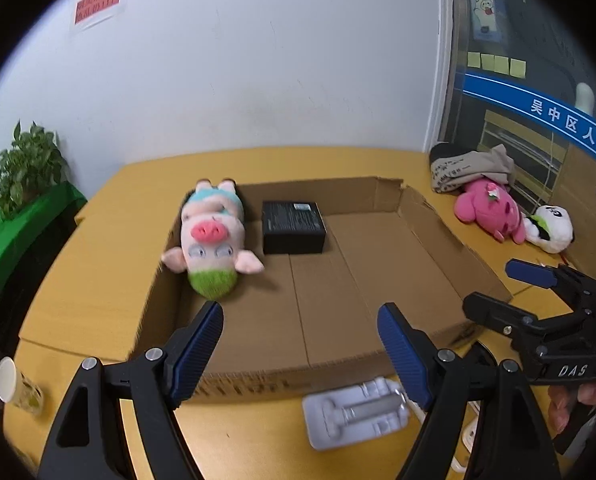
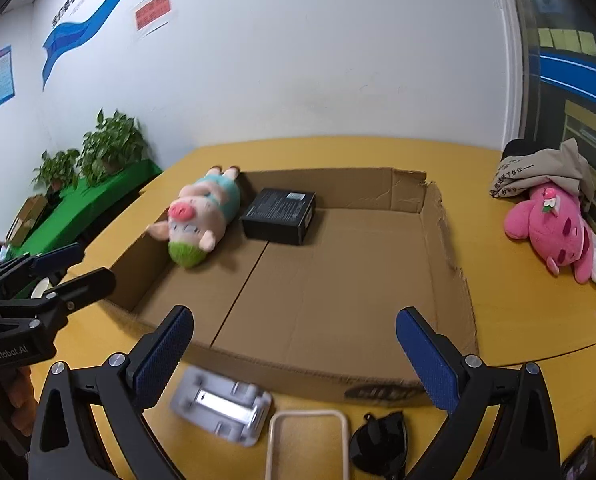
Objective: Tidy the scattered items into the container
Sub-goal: 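Move both tools back toward the white phone stand on the table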
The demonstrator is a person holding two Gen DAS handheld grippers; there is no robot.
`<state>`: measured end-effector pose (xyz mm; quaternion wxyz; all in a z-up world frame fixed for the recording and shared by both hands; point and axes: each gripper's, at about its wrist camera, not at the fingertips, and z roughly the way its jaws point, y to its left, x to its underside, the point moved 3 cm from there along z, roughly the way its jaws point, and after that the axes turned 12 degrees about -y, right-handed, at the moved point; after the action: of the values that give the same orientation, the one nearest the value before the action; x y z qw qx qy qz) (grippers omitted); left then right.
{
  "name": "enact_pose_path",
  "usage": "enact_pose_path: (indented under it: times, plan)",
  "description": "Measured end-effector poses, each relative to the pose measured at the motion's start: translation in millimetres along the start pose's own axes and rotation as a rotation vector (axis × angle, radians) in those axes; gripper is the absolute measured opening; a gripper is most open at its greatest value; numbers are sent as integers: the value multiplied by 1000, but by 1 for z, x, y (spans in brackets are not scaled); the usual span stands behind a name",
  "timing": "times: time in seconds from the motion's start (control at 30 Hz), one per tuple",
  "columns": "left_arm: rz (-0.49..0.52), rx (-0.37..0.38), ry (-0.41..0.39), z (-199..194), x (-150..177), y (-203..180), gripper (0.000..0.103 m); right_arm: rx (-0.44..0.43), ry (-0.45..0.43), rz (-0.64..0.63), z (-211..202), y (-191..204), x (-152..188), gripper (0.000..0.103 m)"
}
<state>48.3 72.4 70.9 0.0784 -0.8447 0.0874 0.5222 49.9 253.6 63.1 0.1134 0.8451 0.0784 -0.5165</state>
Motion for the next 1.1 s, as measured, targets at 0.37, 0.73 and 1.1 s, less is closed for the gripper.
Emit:
enact_pose_path:
  times: [0.37,0.73,1.1]
  plan:
    - [-30,17,24,-4,15,0,80,-30,44,-34,-4,18,22,103]
    - [-41,11,52,2,25,2,80,-18,65,-11,-2,13,28,103]
    - [-34,-8,62,4,29,1,80,-34,70,-10,1,11,31,103]
